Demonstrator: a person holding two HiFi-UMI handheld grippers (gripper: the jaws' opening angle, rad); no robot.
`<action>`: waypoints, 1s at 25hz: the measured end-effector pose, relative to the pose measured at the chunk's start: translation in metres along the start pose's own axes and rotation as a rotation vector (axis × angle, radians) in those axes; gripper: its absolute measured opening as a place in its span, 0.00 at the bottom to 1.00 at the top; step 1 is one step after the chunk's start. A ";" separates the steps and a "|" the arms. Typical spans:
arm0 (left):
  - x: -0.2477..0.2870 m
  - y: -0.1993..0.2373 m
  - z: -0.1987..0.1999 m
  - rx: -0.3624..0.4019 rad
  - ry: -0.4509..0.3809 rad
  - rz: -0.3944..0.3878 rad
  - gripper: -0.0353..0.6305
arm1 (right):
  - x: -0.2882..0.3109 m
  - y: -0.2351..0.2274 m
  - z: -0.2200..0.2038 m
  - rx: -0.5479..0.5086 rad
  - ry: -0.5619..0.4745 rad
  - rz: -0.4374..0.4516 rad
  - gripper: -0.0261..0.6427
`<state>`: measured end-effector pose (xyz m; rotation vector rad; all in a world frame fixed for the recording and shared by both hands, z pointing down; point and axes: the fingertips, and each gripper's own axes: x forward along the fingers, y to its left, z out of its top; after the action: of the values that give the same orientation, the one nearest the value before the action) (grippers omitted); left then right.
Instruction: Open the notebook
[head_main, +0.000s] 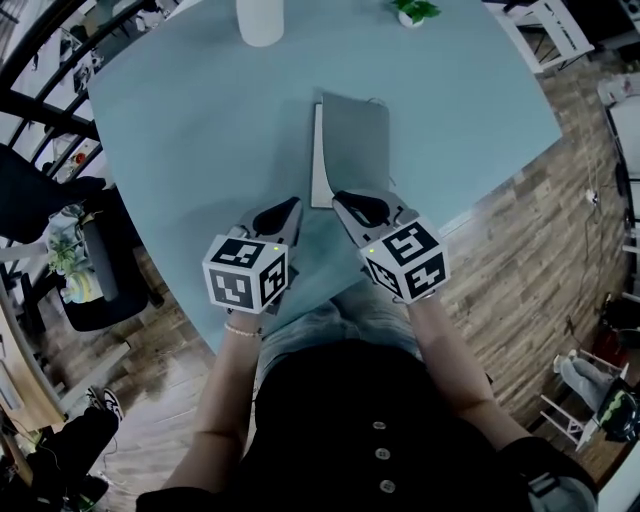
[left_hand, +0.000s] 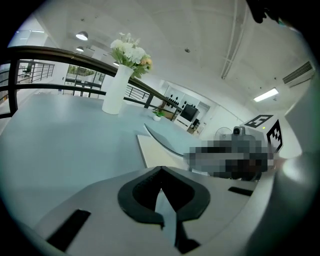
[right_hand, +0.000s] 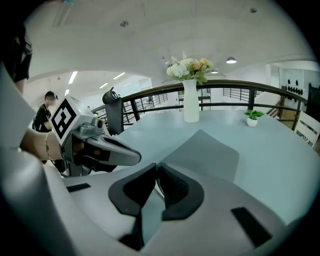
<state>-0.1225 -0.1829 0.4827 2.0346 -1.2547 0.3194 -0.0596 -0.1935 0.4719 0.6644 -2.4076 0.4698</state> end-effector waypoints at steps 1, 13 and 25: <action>0.002 -0.004 0.001 0.003 -0.002 -0.002 0.08 | -0.005 -0.001 0.002 0.006 -0.010 0.003 0.08; 0.021 -0.046 0.018 0.062 -0.020 -0.022 0.08 | -0.057 -0.019 0.010 0.047 -0.121 -0.002 0.08; 0.037 -0.092 0.025 0.124 -0.008 -0.061 0.08 | -0.108 -0.051 -0.001 0.091 -0.184 -0.067 0.08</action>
<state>-0.0298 -0.1997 0.4443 2.1761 -1.2008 0.3689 0.0450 -0.1971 0.4138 0.8585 -2.5379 0.5125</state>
